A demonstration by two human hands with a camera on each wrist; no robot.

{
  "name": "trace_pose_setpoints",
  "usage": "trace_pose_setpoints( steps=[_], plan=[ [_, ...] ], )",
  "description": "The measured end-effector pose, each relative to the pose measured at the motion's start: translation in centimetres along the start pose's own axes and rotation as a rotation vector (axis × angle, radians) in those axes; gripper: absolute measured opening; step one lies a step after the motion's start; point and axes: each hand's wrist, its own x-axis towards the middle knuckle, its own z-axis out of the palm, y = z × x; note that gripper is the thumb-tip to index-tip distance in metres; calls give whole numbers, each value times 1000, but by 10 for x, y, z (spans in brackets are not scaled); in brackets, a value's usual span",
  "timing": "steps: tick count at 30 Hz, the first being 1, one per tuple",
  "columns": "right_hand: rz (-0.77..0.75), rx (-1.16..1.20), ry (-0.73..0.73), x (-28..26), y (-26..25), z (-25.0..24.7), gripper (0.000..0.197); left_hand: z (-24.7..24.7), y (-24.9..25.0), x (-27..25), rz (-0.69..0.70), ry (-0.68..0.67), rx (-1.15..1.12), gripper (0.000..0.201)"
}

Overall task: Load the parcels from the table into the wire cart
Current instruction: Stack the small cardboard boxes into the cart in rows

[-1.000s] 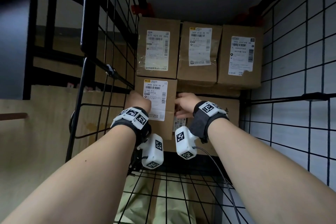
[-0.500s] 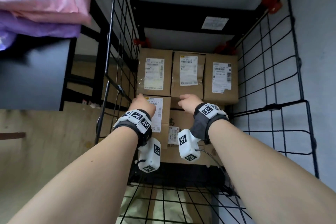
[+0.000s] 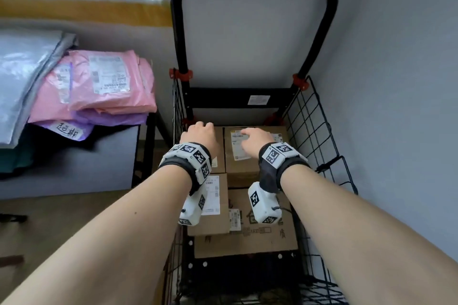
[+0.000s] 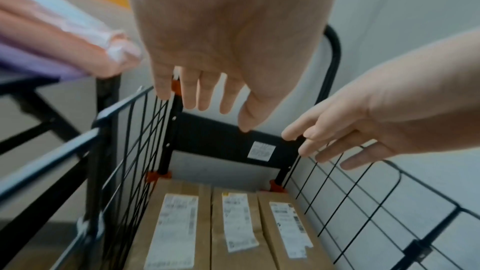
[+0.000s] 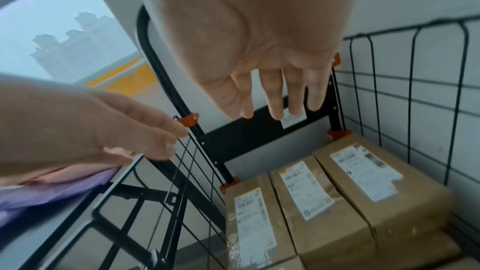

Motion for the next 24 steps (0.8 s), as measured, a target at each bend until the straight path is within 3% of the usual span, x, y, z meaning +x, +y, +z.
trace_pose_setpoints(
  steps=[8, 17, 24],
  plan=[
    [21, -119, 176, -56, -27, -38, 52, -63, 4, -36, 219, 108, 121, 50],
    [-36, -168, 293, -124, -57, -80, 56, -125, -1, -102, 223, 207, 210, 40],
    [-160, -192, 325, -184, -81, -73, 55, -146, -12, -174, 187, 288, 199, 38]
  ],
)
